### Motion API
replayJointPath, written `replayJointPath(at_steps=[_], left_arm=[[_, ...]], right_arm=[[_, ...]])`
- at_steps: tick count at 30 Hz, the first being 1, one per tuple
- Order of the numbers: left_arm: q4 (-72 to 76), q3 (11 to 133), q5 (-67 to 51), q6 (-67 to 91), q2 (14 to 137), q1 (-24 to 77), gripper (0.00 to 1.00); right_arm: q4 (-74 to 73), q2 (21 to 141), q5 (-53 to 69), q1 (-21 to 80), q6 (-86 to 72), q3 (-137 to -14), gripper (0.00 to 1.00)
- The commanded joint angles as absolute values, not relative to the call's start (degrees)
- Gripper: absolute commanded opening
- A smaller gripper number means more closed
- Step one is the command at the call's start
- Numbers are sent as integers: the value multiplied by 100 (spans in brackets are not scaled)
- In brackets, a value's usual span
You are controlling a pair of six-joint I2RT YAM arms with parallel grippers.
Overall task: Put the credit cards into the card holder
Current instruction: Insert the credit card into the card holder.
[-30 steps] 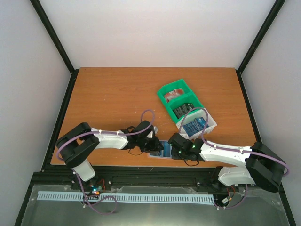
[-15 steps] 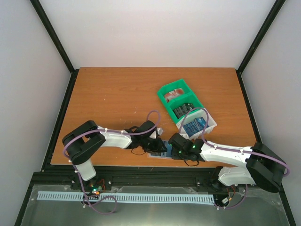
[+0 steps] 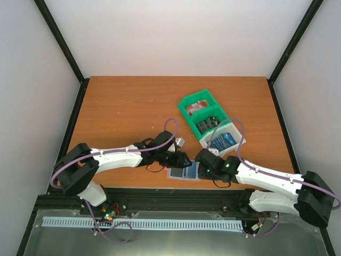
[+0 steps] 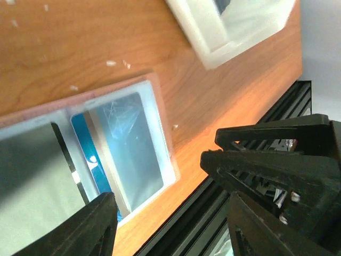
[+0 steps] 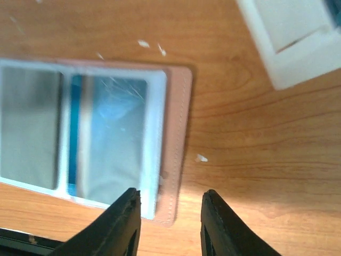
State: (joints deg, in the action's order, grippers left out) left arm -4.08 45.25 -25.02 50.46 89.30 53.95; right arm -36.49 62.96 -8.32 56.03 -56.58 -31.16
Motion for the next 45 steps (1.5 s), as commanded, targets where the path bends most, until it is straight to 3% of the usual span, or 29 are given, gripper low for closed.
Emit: replayJointPath(at_steps=[1, 7, 12, 18, 21, 23, 25, 29, 33, 45], left_arm=[[-1071, 4687, -1936, 4777, 8533, 5445, 60], [-757, 4137, -1712, 5057, 8118, 5395, 63], [-367, 3813, -1756, 5288, 8227, 5383, 53], [-425, 3463, -1385, 5697, 8205, 5210, 52], [-72, 3108, -1593, 5766, 8063, 5078, 47], [160, 2959, -1784, 5758, 8053, 5028, 43], [324, 2879, -1965, 5767, 8099, 4995, 38], [539, 2802, -2101, 5833, 8122, 4942, 36], [491, 2805, -2068, 5851, 8032, 4909, 34], [620, 2790, -2212, 5899, 8016, 4869, 32]], right_arm=[[-4366, 6117, -1287, 5643, -5576, -3655, 35], [-4395, 6628, -1403, 5885, -5431, -4133, 45], [-4305, 7331, -1555, 6234, -5471, -4600, 50], [-4034, 7968, -1500, 6488, -5490, -4878, 54], [-3746, 8190, -1352, 6555, -5391, -4929, 55], [-3500, 8323, -1196, 6563, -5292, -4931, 50], [-3313, 8465, -1069, 6568, -5224, -4958, 38], [-3218, 8727, -1057, 6566, -5254, -5009, 17], [-3266, 8955, -1081, 6557, -5363, -5010, 5], [-3159, 9163, -1017, 6552, -5650, -4673, 3]])
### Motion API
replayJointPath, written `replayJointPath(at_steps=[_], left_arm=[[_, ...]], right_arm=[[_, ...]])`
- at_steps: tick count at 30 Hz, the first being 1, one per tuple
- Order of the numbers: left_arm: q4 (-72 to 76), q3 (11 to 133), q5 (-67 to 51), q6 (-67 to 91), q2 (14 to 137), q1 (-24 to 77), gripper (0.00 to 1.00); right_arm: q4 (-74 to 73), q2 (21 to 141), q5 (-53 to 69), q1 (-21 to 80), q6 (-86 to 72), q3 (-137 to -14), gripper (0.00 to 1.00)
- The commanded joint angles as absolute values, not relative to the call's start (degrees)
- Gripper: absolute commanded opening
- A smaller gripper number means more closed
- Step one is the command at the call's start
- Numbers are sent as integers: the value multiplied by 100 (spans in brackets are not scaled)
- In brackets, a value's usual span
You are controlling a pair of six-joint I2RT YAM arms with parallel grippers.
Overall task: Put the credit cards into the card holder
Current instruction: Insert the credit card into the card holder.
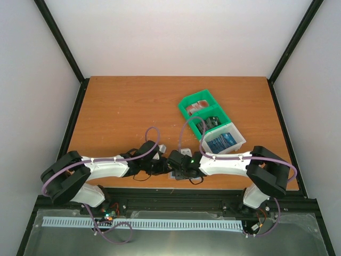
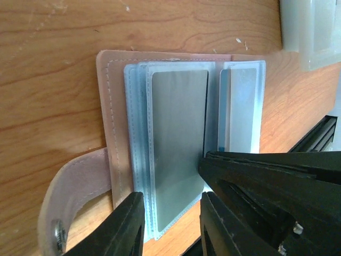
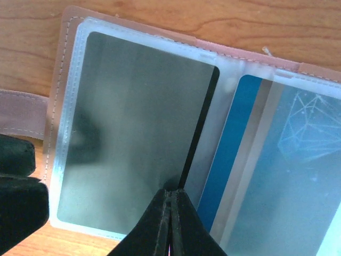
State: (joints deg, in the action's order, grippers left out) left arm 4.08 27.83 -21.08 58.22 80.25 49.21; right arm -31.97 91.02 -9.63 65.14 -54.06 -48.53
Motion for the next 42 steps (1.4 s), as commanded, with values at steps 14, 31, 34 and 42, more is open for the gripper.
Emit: replayJointPath(at_steps=[14, 31, 34, 42], left_arm=[[1070, 2805, -2553, 5889, 8352, 4847, 33], [766, 2845, -2304, 5941, 8307, 4842, 38], [898, 2852, -2454, 5892, 8377, 4843, 35], [1469, 2846, -2939, 6019, 8698, 4842, 31]], right_arm=[[-2842, 8907, -962, 6539, -5962, -4153, 3], [-2803, 8969, -932, 6521, -5963, -4149, 3], [-2788, 8981, -932, 6521, -5967, -4150, 3], [-2769, 8965, -923, 6515, -5947, -4164, 3]])
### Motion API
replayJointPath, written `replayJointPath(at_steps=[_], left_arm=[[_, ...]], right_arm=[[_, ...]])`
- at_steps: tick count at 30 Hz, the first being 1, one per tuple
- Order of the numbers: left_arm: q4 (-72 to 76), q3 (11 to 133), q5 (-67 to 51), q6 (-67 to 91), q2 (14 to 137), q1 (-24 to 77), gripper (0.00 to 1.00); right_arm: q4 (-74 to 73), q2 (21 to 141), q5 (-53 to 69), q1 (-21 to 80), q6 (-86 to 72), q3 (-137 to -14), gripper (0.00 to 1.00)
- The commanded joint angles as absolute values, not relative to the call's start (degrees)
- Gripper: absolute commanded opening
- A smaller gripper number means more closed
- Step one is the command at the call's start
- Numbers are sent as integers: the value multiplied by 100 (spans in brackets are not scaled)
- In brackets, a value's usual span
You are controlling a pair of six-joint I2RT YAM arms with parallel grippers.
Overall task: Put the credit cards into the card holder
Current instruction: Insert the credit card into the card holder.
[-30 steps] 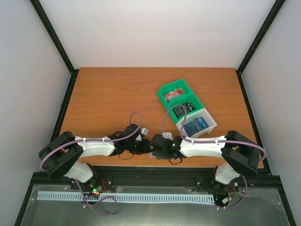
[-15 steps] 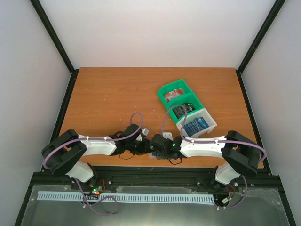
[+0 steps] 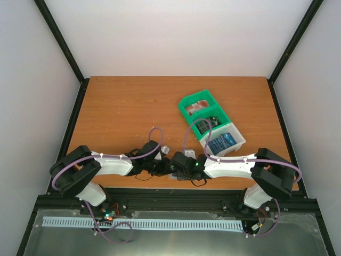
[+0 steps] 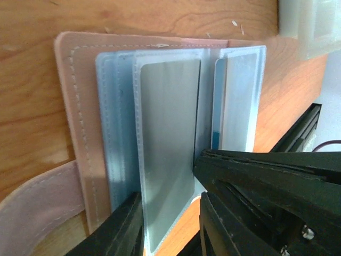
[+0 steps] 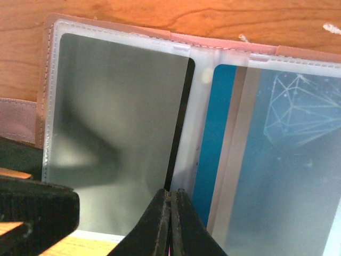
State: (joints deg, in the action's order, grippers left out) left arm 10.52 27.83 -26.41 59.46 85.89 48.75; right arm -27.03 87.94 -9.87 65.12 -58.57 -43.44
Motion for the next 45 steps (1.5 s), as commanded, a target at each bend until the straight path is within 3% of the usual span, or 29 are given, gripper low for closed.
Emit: replayJointPath(at_steps=[1, 9, 15, 26, 33, 45], left_arm=[[1583, 2870, -3024, 6057, 8694, 4843, 31], [1714, 3042, -3206, 5882, 8569, 4843, 30], [1928, 3025, -3429, 5822, 8822, 4843, 31], [2028, 3734, -3902, 5553, 9340, 4941, 39], [2007, 4451, -4104, 5419, 9994, 5271, 52], [1001, 5027, -3354, 5128, 10042, 5379, 57]], right_arm=[[-2766, 8965, -923, 6513, -5950, -4158, 3], [-2793, 8634, -1048, 6518, -5972, -4127, 3], [-3518, 7813, -1691, 6513, -6176, -4251, 13], [-5175, 6262, -2794, 6501, -6812, -4250, 19], [-5739, 5536, -2993, 6383, -7058, -4103, 20], [-5853, 5080, -2869, 6363, -6755, -4128, 24]])
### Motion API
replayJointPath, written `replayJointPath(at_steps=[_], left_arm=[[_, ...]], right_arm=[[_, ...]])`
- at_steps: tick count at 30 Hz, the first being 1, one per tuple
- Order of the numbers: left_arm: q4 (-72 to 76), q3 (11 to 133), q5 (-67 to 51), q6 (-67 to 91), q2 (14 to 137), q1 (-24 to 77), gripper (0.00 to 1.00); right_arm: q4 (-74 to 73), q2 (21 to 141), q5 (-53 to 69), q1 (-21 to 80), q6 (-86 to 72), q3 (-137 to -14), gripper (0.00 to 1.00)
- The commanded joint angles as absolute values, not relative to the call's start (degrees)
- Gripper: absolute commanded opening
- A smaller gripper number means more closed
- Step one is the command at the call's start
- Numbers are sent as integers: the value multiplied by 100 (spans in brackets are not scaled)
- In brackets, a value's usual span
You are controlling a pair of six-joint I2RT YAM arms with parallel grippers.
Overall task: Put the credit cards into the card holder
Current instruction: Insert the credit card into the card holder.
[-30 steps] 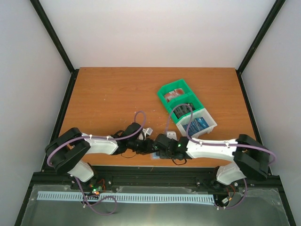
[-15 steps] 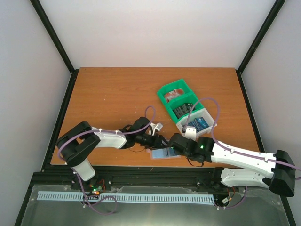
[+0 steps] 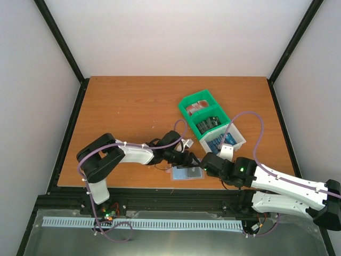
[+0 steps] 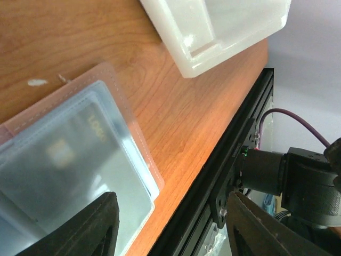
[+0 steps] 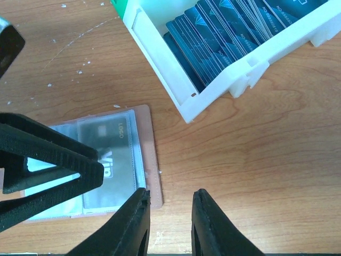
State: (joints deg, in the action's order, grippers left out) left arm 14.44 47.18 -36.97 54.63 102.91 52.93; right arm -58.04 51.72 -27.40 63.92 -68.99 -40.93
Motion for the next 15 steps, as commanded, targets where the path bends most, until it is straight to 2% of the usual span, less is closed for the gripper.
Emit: replayJointPath(at_steps=[1, 4, 8, 10, 13, 15], left_arm=[[874, 5048, -3233, 5064, 9899, 5379, 58], [402, 5099, -2684, 4893, 9455, 5374, 64], [-154, 5208, -1857, 4781, 8989, 5357, 77], [-199, 5230, -1660, 4807, 8850, 5325, 81], [-91, 5309, -1603, 4971, 8882, 5257, 83], [-84, 5435, -1562, 5079, 9022, 5189, 83]], right_arm=[[-5853, 5079, -2889, 6357, -6618, -4193, 25], [-5816, 5107, -3004, 6247, -5866, -4502, 32], [-5610, 5193, -2854, 5568, -3957, -5015, 44], [-5436, 5249, -2370, 4944, -2980, -5277, 50], [-4881, 5276, -654, 3630, -1907, -5436, 53], [-4901, 5517, -545, 3108, -1711, -5634, 54]])
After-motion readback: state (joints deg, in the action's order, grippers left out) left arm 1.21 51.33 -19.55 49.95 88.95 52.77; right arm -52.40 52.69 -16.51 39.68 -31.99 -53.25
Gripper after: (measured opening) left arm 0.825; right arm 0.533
